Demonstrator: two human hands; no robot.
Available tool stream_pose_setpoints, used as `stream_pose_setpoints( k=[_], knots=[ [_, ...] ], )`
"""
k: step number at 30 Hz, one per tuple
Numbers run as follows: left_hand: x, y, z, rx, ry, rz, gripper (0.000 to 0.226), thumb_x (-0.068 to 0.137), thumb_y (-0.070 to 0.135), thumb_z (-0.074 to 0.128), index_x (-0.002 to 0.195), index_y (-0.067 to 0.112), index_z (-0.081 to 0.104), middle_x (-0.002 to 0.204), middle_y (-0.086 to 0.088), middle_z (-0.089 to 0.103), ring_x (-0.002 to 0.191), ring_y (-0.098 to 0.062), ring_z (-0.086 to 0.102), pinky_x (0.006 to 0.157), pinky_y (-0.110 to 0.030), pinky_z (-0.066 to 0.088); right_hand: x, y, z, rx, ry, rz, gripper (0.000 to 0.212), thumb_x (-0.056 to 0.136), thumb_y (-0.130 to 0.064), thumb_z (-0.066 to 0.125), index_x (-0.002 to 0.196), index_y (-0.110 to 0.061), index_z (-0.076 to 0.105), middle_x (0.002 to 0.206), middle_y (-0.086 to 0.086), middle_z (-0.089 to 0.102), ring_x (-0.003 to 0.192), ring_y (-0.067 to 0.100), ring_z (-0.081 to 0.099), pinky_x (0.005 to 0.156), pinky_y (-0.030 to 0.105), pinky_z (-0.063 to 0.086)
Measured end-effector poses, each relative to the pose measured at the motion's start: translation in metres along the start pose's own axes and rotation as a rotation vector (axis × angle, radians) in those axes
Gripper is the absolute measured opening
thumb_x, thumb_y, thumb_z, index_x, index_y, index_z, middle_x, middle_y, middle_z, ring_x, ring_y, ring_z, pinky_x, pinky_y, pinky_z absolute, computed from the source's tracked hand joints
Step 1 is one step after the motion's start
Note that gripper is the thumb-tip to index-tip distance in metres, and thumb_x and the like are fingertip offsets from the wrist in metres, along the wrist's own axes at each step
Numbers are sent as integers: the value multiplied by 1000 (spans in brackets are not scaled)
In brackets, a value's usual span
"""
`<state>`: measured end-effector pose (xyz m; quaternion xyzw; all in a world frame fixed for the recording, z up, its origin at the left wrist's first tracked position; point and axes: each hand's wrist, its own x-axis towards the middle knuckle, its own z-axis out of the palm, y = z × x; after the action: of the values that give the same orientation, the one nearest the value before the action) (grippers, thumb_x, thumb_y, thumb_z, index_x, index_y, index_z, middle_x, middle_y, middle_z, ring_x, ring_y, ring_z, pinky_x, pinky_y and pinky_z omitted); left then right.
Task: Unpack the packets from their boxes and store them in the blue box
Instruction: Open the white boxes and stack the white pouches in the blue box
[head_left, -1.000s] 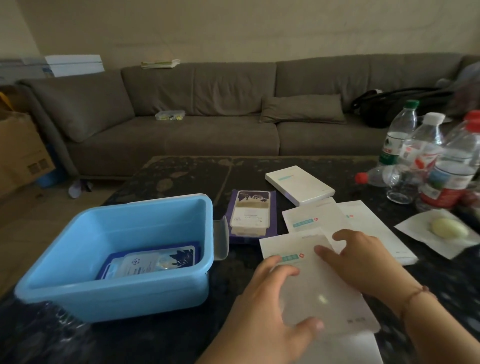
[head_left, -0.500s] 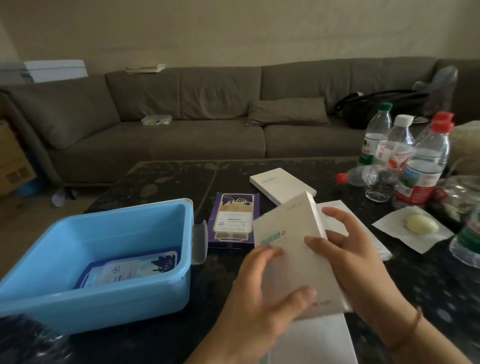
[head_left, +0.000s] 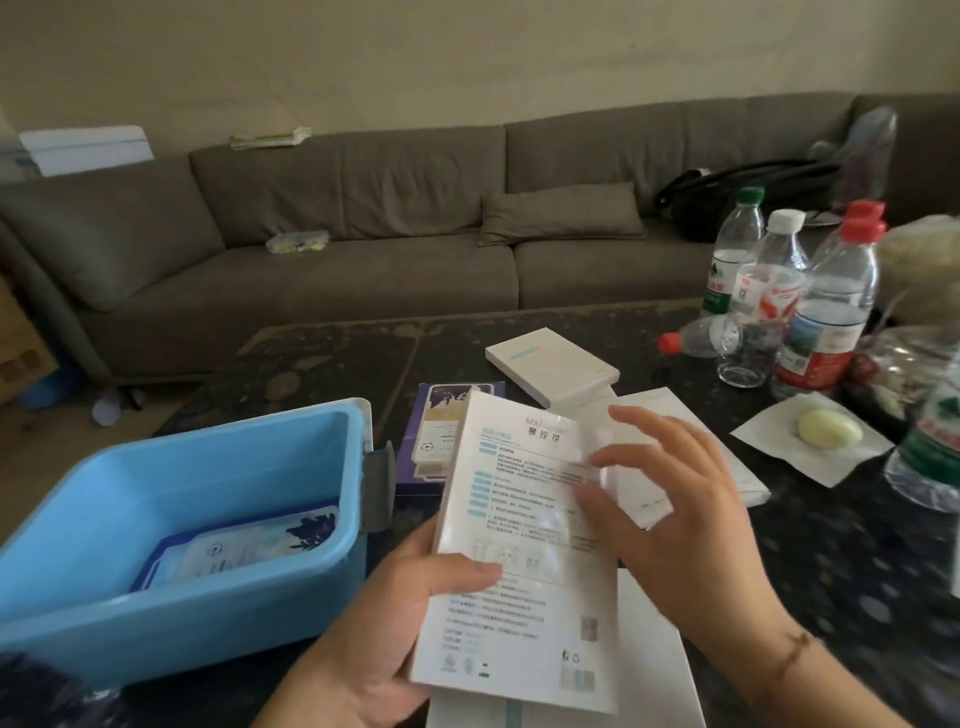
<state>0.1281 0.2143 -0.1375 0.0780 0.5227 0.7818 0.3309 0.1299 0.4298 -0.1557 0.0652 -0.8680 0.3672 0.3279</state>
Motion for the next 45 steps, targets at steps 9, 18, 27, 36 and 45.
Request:
stream_pose_setpoints(
  k=[9,18,27,36,45],
  knots=[
    [-9,5,2,80,-16,-36,41,66,3,60,91,29,78,109,-14,75,99,-32,72,75,-42,57,5,-5,2,158,37,19,24,75,-49,67,92,-33,72,113,-32,61,113,-1,56,84,37,57],
    [-12,8,2,208,-44,-63,47,72,7,61,102,40,72,118,-9,72,110,-30,68,95,-50,49,0,-6,10,-68,92,-161,15,89,-28,60,87,-20,72,114,-11,64,99,14,61,78,42,55],
    [-14,8,-8,188,-15,-157,54,68,4,66,116,29,65,117,-14,72,109,-34,68,97,-53,47,4,-17,7,-59,-21,101,20,96,-13,46,84,-28,50,90,-20,58,81,10,56,69,38,50],
    [-19,9,-31,75,-300,-233,63,80,-2,67,136,22,52,139,-19,57,132,-40,50,108,-50,40,27,-21,-29,288,-337,505,27,103,-22,42,85,-12,60,66,-4,68,53,5,56,51,20,47],
    [-18,3,-50,92,-439,-208,63,91,0,56,148,21,37,150,-18,44,142,-40,35,119,-52,25,23,-3,-37,933,-781,720,21,94,-22,57,80,-9,67,83,18,67,64,21,66,49,21,47]
  ],
)
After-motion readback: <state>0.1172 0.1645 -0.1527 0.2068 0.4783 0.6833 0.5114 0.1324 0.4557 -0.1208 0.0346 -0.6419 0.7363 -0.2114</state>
